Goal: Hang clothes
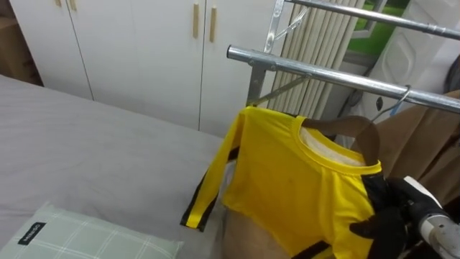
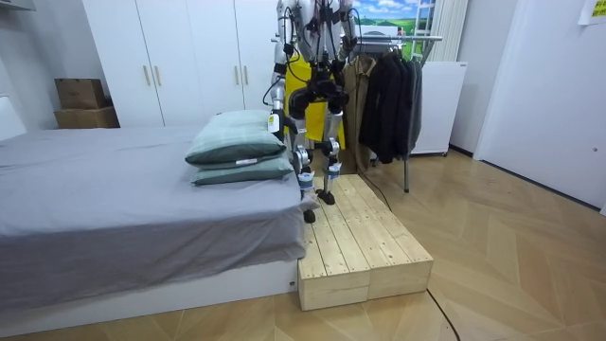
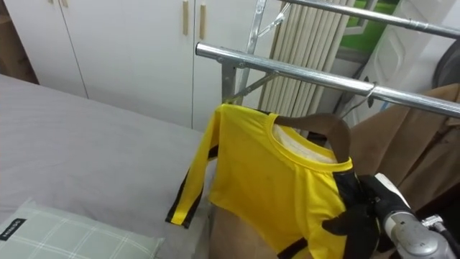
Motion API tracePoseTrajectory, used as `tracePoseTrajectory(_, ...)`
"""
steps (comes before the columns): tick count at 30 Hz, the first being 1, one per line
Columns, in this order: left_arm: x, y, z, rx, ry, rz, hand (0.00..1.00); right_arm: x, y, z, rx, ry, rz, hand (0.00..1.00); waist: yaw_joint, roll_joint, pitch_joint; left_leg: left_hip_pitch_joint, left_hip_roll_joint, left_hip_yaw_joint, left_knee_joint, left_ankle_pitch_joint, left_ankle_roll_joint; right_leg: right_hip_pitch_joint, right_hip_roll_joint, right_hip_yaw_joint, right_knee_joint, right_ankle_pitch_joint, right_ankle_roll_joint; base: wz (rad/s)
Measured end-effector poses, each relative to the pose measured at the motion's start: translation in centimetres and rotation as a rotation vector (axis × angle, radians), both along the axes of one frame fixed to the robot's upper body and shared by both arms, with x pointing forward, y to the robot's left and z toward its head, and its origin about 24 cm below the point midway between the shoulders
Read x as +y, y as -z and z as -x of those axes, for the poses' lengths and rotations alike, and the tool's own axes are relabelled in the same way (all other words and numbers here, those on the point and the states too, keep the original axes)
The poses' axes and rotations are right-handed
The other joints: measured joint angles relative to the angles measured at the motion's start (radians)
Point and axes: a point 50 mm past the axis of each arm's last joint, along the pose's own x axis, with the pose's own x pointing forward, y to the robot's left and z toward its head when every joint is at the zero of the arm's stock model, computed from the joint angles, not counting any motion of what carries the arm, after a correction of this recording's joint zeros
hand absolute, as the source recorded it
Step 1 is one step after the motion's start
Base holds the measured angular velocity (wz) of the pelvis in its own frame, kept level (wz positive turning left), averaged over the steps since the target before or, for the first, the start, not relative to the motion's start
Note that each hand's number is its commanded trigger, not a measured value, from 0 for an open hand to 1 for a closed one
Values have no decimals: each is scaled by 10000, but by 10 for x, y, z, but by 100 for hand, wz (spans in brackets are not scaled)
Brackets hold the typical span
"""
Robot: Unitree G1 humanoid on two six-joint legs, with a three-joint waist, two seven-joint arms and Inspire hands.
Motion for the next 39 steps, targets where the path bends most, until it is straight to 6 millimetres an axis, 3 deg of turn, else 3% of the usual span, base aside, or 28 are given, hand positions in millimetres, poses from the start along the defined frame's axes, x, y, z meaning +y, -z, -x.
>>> tracePoseTrajectory(14, 0, 0, 1, 32, -13, 6, 0, -5, -8, -2, -503, 488, 1088, 0, -120, -62, 33, -21, -16, -5, -6, 3, -5, -35, 11, 113, 65, -7, 11, 0)
tracePoseTrajectory(25, 1, -1, 1, -59, -372, -84, 0, -10, -13, -2, -816, 906, 954, 0, -206, -97, 12, -78, -36, -54, 13, 2, -2, -52, 18, 209, 14, -17, 38, 1)
tracePoseTrajectory(39, 1, -1, 5, 92, -495, -71, 0, -34, -11, 20, -1248, 2569, 1213, 0, -399, -101, -4, -13, -35, -35, -1, 5, -4, -20, 26, 236, 15, -23, 42, 0)
